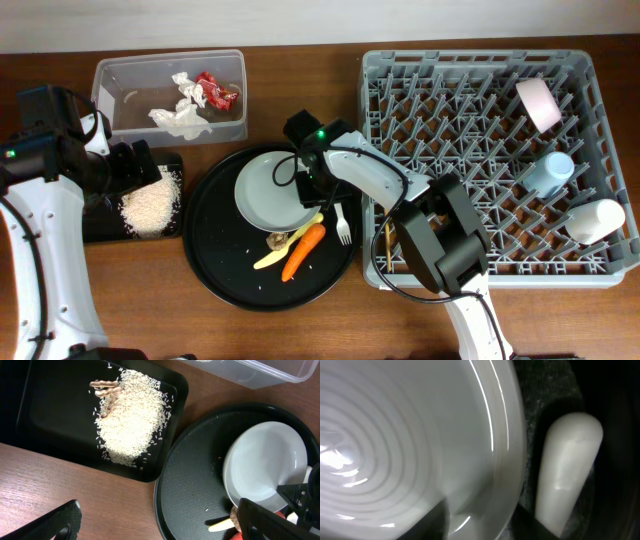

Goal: Sort waste into correct bins and load items into the dishwasher rack
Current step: 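Grasp the grey plate with the right gripper and stand it in the rack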

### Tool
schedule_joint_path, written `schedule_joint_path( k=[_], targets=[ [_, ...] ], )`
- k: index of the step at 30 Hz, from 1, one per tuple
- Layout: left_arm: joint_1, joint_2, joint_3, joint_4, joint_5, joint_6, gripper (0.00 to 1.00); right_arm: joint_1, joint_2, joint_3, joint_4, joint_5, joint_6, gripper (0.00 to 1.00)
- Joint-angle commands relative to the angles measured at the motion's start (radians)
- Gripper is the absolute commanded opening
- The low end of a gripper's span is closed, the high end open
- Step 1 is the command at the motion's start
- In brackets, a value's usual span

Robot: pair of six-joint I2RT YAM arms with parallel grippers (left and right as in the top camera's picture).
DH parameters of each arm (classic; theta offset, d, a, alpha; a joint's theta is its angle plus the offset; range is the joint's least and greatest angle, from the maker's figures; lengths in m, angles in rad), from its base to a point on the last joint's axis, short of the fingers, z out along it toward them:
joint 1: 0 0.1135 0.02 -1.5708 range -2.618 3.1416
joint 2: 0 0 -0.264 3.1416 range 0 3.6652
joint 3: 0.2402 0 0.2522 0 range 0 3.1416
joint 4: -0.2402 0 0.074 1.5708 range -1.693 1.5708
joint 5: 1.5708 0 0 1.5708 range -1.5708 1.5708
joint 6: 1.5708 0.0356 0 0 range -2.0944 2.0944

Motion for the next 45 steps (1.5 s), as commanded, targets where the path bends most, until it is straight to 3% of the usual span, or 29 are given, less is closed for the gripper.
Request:
schedule_joint_path(
  k=[1,3,7,12,14,17,21,22,29,39,45],
  targets=[
    [0.003,-0.009,0.002,-0.001,0.011,-0.010,0.99,0.005,0.018,0.025,-0.014,0.005,0.011,0.13],
    [0.003,-0.009,0.002,-0.001,0.011,-0.010,0.99,0.005,0.002,0.061,-0.039,0.006,0.002,0.04],
    [0.003,-0.009,0.002,-0.001,0.011,-0.010,0.99,-0.003,-0.106,0.249,-0.138,0.192,-0.027,0.04],
    [0.003,-0.009,0.002,-0.001,0.011,-0.010,0.99,-0.201,-0.273,0.539,-0.293,0.477,-0.099,0.04],
    [0.003,-0.009,0.002,-0.001,0.011,-0.010,0.99,-0.327,-0.341,0.545,-0.301,0.647,-0.133,0.04],
    [0.003,-0.009,0.002,-0.001,0.011,-0.010,0.99,-0.460,-0.343,0.518,-0.312,1.052,-0.093,0.04],
    [0.003,-0.009,0.002,-0.001,0.012,-0.010,0.99,-0.541,-0.343,0.324,-0.259,1.308,0.025,0.04],
    [0.003,-0.009,0.002,-0.003,0.012,-0.010,0.99,-0.552,-0.342,0.232,-0.179,1.366,0.030,0.04],
    [0.003,-0.009,0.002,-0.004,0.012,-0.010,0.99,-0.533,-0.341,-0.006,-0.003,1.215,0.029,0.04],
    [0.003,-0.009,0.002,-0.007,0.012,-0.010,0.99,-0.457,-0.286,-0.027,-0.007,1.091,0.030,0.05],
    [0.003,-0.009,0.002,-0.007,0.012,-0.010,0.99,-0.342,-0.286,-0.027,-0.025,0.845,0.029,0.19]
  ],
)
